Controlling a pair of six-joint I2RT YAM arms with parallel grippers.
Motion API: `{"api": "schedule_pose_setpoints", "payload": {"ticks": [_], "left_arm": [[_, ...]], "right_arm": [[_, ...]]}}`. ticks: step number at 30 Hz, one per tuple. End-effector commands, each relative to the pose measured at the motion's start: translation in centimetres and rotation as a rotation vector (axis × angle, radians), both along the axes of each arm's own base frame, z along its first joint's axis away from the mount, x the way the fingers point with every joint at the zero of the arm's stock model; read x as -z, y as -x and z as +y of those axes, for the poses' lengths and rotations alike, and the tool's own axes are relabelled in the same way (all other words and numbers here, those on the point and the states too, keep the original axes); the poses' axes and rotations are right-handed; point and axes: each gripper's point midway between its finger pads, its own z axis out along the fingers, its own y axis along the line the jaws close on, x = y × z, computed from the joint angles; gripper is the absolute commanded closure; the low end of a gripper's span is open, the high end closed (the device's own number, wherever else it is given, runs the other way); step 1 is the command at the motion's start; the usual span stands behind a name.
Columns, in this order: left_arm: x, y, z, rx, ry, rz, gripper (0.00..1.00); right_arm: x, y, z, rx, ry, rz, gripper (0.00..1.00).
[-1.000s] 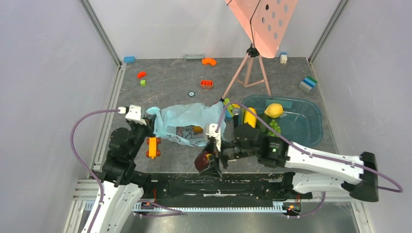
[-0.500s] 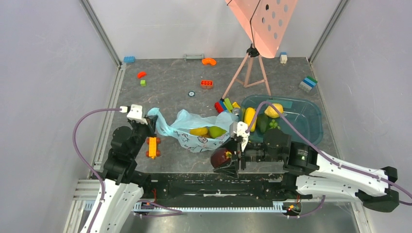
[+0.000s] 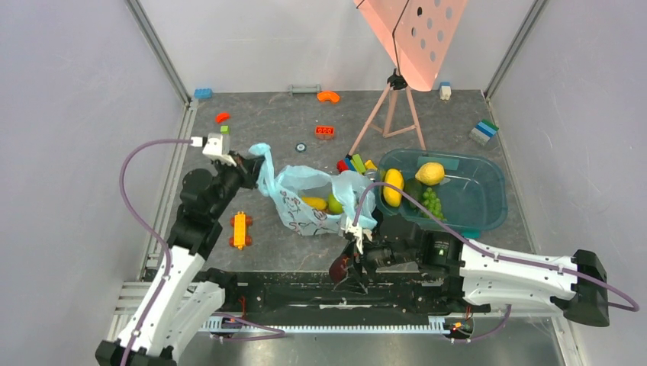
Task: Take the fake fruits out of the plastic bag
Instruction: Place the fake fruit in the bin.
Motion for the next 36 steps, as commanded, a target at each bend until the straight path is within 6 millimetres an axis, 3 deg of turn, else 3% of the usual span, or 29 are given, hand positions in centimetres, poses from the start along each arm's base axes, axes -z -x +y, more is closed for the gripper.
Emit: {"api": "schedule_pose_setpoints", "payload": {"ticks": [1,8,11,18,22,26,31,36], "left_arm": [[-6.5,-3.1,1.1,-0.126,0.116,-0.099,0.98],[-8.2,-8.6,5.3,-0.447,0.062,0.035,0.98],[-9.4,-8.8,6.6,-0.521,0.027,0.060,0.98],[-12.1,-5.2,6.3,-0.402,-0.071,-0.130,0.98],[-12.1,-3.2,5.5,-0.313,-0.131,-0.187,0.98],[-11.0,-2.2,5.1,-0.264,-0.172,-0.155,0.98],[-8.6,-1.4,5.5,-0.272,-0.178,-0.093,0.98],[-6.2,-0.8,5.7,-0.290,-0.135,-0.020,0.98]], "right_arm": [[-1.5,0.4,0.6,-0.041,-0.080,-0.042,0.47],[-4.3,-0.4,-1.2,0.010,-0.125,-0.133,0.45],[-5.2,-1.9,-2.4,0.111,-0.111,-0.175,0.45],[-3.8,-8.7,-5.9,0.538,0.039,-0.231,0.50],[-2.7,-13.4,-7.8,0.732,0.133,-0.240,0.51],[-2.3,-17.9,-10.0,0.867,0.169,-0.247,0.51],[-1.0,-22.1,-13.2,0.995,0.233,-0.228,0.51],[1.5,-25.4,-18.3,1.158,0.305,-0.179,0.51]]}}
